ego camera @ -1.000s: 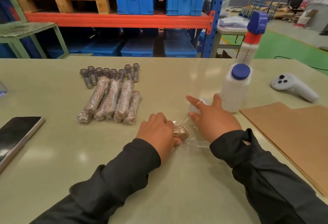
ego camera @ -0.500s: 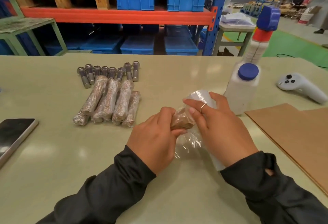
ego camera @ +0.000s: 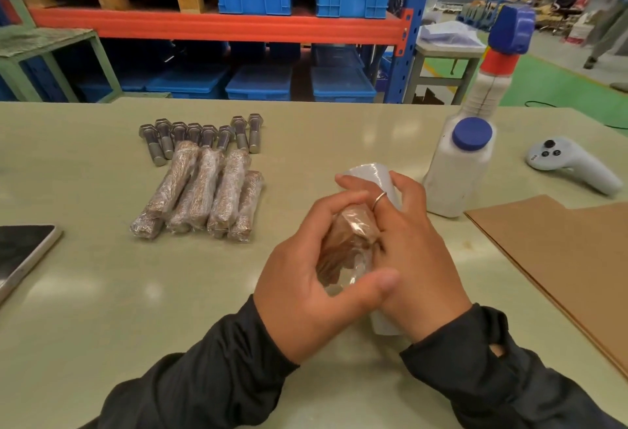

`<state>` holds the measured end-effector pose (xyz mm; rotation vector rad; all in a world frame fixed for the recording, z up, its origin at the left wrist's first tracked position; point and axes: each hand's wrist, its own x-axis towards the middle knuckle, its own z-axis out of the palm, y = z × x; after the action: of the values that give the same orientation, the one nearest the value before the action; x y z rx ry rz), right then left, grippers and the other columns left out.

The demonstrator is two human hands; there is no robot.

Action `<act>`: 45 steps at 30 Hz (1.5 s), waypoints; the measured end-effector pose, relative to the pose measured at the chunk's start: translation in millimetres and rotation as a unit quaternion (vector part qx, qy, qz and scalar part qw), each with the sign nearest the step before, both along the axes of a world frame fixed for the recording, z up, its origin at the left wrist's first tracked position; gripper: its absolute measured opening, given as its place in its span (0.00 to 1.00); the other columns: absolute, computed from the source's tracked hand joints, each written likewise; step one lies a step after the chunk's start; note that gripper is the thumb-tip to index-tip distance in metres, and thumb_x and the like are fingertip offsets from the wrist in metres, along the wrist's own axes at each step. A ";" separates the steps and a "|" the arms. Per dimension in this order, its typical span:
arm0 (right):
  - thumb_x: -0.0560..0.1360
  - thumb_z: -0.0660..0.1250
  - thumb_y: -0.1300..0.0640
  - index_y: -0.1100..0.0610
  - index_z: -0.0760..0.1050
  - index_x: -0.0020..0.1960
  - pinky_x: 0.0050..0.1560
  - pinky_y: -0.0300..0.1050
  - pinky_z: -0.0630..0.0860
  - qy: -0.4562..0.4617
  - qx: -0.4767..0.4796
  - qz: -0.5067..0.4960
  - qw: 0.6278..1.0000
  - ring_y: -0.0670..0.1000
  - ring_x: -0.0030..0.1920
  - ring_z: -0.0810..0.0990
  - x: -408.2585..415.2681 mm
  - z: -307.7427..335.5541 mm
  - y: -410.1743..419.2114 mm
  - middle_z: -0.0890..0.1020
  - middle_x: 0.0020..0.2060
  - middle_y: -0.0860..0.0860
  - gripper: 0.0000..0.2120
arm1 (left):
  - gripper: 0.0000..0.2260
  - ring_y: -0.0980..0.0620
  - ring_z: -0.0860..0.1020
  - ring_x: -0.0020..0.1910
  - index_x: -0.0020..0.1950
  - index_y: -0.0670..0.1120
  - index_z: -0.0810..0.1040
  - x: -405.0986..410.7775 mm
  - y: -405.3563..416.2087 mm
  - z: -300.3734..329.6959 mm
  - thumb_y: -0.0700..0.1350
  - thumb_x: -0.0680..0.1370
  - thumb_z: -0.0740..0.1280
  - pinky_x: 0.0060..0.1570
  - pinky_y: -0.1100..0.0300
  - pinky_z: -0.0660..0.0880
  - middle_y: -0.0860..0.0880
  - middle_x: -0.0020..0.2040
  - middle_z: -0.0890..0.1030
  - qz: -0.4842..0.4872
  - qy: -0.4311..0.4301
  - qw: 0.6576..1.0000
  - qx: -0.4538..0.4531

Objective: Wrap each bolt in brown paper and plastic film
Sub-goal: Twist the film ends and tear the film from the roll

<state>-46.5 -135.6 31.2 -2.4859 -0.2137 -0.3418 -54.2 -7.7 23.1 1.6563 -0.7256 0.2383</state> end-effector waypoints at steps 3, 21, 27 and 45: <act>0.75 0.61 0.49 0.29 0.63 0.62 0.56 0.48 0.76 0.028 0.182 0.055 0.981 0.49 0.56 0.75 1.3 -5.1 5.7 0.60 0.66 0.45 0.20 | 0.25 0.59 0.81 0.45 0.54 0.53 0.73 1.5 -7.8 -1.1 0.56 0.61 0.76 0.45 0.67 0.75 0.58 0.46 0.82 0.041 0.070 0.995 -0.064; 0.79 0.54 0.47 0.27 0.61 0.64 0.41 0.16 0.64 0.103 0.234 0.035 0.966 0.24 0.42 0.70 7.7 -9.8 6.9 0.70 0.55 0.51 0.18 | 0.18 0.61 0.65 0.19 0.25 0.53 0.72 17.9 0.2 -9.1 0.40 0.73 0.70 0.22 0.71 0.63 0.57 0.20 0.69 0.104 0.196 0.969 -0.111; 0.80 0.55 0.49 0.24 0.57 0.60 0.37 0.16 0.63 0.113 0.241 0.058 0.962 0.20 0.46 0.65 6.3 -12.9 10.4 0.68 0.49 0.45 0.19 | 0.18 0.54 0.61 0.15 0.24 0.49 0.67 22.5 1.9 -7.3 0.41 0.72 0.67 0.20 0.69 0.61 0.49 0.20 0.63 0.064 0.280 0.935 -0.207; 0.73 0.45 0.42 0.31 0.57 0.69 0.57 0.43 0.70 0.002 -0.038 -0.018 0.999 0.52 0.59 0.68 -6.1 -6.3 20.2 0.61 0.66 0.49 0.24 | 0.06 0.57 0.74 0.30 0.33 0.52 0.75 30.7 7.0 -4.4 0.47 0.70 0.63 0.35 0.65 0.72 0.55 0.28 0.74 -0.048 0.269 0.945 -0.179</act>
<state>-52.6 -115.4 24.9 -2.5679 -0.1847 -0.3499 -23.6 -0.8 18.7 1.2488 -0.3180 -0.1470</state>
